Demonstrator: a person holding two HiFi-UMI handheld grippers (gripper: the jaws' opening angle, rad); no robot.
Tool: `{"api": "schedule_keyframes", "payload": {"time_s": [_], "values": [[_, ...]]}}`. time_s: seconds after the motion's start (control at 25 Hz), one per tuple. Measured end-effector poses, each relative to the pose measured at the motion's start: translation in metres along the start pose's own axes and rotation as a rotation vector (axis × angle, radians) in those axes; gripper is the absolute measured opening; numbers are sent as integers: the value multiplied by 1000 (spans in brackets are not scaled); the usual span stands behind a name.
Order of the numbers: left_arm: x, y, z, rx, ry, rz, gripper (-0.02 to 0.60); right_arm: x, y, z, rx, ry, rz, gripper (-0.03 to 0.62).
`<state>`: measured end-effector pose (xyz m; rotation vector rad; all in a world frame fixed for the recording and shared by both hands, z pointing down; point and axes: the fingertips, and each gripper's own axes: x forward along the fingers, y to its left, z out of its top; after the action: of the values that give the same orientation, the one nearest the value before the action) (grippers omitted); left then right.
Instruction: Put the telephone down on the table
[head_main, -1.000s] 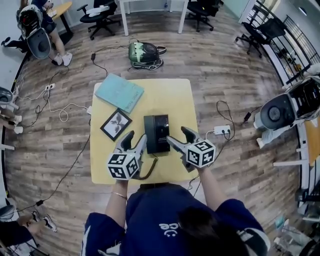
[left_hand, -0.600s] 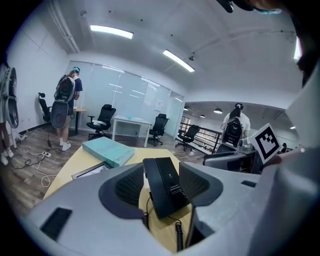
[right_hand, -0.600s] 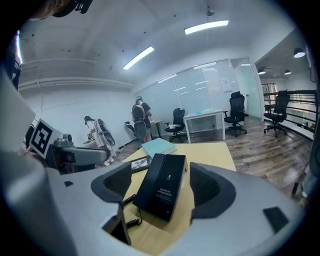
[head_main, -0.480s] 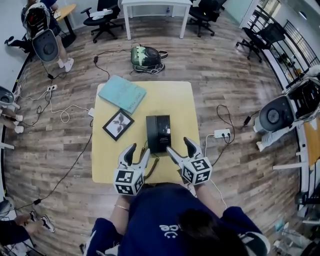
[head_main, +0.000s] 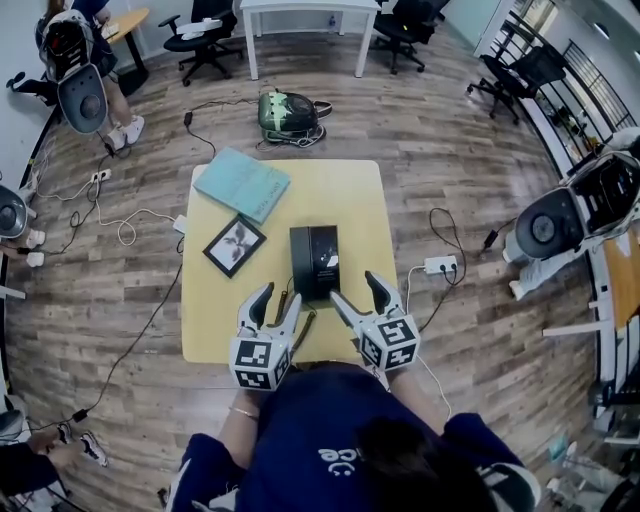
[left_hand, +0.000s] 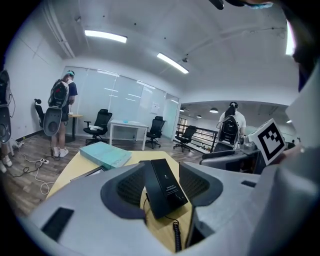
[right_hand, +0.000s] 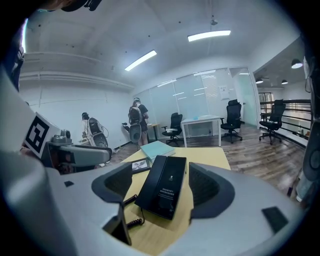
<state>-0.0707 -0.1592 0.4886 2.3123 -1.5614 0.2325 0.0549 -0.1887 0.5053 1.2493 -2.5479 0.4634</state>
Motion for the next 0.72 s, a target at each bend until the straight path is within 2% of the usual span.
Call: {"api": "schedule_keyframes", "payload": {"time_s": [0.08, 0.16, 0.24, 0.4, 0.48, 0.72], "values": [[-2, -2, -1, -13, -1, -8, 207, -1, 4, -1, -13, 5, 4, 356], [-4, -4, 0, -17, -6, -18, 206, -3, 9, -1, -28, 3, 5, 293], [-5, -5, 2, -15, -14, -29, 198, -4, 11, 2, -25, -10, -1, 201], [-7, 0, 0, -7, -20, 2, 51, -1, 15, 3, -40, -12, -10, 9], [-6, 0, -2, -2, -10, 8, 5, -1, 17, 1, -48, -3, -2, 9], [-3, -5, -3, -4, 2, -5, 3, -1, 21, -2, -67, 5, 14, 8]]}}
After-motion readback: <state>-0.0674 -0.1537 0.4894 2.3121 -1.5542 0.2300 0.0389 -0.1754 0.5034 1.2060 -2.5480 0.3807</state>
